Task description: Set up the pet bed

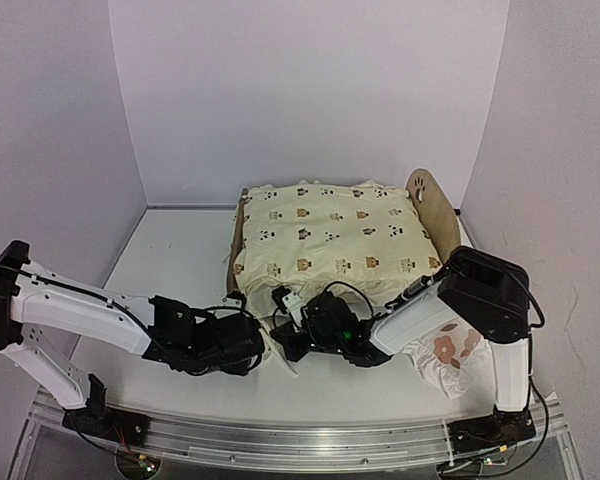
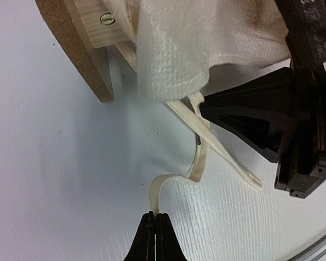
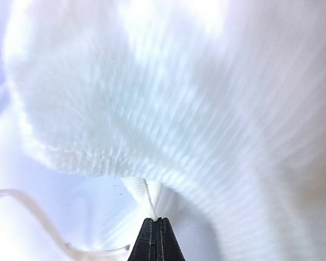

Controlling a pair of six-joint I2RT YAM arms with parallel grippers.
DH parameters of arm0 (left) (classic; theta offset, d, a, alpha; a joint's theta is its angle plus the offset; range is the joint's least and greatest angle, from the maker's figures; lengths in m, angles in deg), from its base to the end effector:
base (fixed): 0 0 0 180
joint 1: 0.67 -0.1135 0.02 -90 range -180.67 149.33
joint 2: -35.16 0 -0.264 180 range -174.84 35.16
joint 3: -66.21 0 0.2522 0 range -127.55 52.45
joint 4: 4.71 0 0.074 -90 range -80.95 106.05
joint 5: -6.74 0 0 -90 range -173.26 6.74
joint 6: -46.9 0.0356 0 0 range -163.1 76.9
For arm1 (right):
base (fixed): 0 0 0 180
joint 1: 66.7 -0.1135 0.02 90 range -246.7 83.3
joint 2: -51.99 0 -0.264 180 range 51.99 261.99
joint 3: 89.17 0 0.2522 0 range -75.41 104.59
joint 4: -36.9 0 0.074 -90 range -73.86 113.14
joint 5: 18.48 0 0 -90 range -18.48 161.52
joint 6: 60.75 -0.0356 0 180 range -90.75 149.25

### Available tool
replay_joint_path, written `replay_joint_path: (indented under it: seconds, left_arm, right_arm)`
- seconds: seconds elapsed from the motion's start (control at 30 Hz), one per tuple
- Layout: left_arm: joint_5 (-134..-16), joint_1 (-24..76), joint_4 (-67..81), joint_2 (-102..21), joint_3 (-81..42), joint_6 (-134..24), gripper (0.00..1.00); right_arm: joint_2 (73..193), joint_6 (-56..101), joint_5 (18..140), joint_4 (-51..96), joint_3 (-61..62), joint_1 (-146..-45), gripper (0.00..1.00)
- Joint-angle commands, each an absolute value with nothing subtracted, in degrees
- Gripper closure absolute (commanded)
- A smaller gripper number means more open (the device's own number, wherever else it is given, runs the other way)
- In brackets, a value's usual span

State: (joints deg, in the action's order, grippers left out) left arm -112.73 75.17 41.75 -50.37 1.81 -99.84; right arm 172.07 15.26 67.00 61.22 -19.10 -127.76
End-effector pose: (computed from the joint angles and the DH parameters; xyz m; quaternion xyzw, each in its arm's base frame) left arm 0.0842 -0.2621 0.1887 0.1087 0.9437 -0.0717 0.3040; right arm 0.2023 0.3601 0.1013 -0.3186 0.7840 0.2974 0.4421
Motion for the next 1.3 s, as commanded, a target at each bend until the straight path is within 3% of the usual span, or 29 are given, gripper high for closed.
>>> replay_joint_path:
  seconds: [0.0,0.47,1.1,1.27]
  left_arm:
    - [-115.21,72.78,38.87,-52.64,-1.89,-95.53,1.00]
    - [-113.30,66.23,24.37,-58.60,-1.85,-88.70,1.00]
    - [-111.09,65.14,4.18,-61.25,9.12,-91.45,1.00]
    - [-111.05,65.14,-0.30,-61.30,11.56,-90.37,1.00]
  right_arm:
    - [167.12,14.19,69.00,61.12,-20.06,-127.62,1.00]
    - [165.47,11.70,72.83,60.07,-20.21,-127.61,1.00]
    - [166.51,12.47,75.99,58.17,-19.48,-127.59,1.00]
    - [164.44,14.23,74.74,55.55,-20.24,-127.52,0.93]
